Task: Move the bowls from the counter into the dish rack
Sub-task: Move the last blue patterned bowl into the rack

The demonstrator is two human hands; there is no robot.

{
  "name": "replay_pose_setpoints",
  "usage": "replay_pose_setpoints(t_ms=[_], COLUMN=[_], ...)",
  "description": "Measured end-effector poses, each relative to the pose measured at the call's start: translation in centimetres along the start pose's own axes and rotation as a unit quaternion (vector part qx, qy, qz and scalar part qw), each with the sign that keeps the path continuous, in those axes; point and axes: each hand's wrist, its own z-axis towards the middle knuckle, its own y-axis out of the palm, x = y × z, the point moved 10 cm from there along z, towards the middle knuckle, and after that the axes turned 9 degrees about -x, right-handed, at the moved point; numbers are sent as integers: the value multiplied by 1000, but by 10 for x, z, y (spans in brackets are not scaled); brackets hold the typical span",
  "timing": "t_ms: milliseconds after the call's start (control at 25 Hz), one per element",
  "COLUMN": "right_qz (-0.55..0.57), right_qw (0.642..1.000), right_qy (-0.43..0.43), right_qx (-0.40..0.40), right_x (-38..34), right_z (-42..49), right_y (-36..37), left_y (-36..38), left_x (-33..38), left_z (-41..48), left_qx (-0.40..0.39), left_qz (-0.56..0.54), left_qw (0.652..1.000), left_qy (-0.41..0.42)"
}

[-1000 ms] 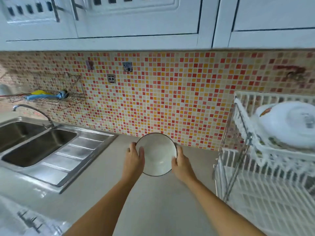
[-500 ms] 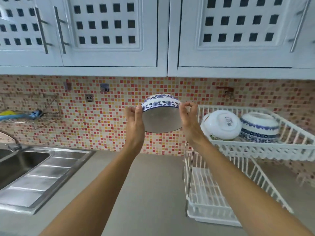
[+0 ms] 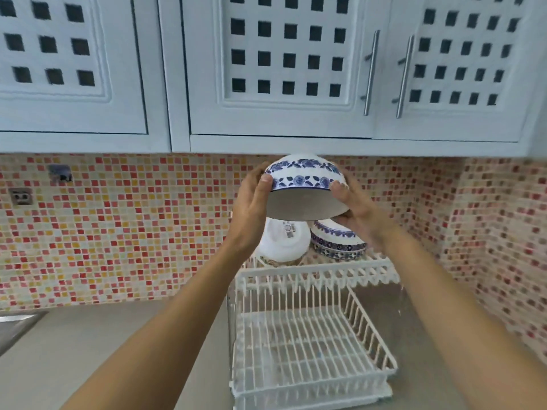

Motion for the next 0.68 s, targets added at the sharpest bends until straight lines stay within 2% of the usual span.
replay_pose_setpoints(t_ms=[160,400,680], right_qz=[-17,-23,-127], right_qw=[1000,1000,992], right_qy=[21,6,-4], right_qx=[-1,3,-26], right_x=[26,62,105], right_z=[-13,-19,-17], right_y=[-74,-145,-170], left_y=[72,135,161], left_x=[-16,-47,-81], left_z=[34,58,57], left_qx=[-46,-82,-113], left_qz=[19,103,213], left_qw=[999,991,969], left_qy=[-15,-29,-54])
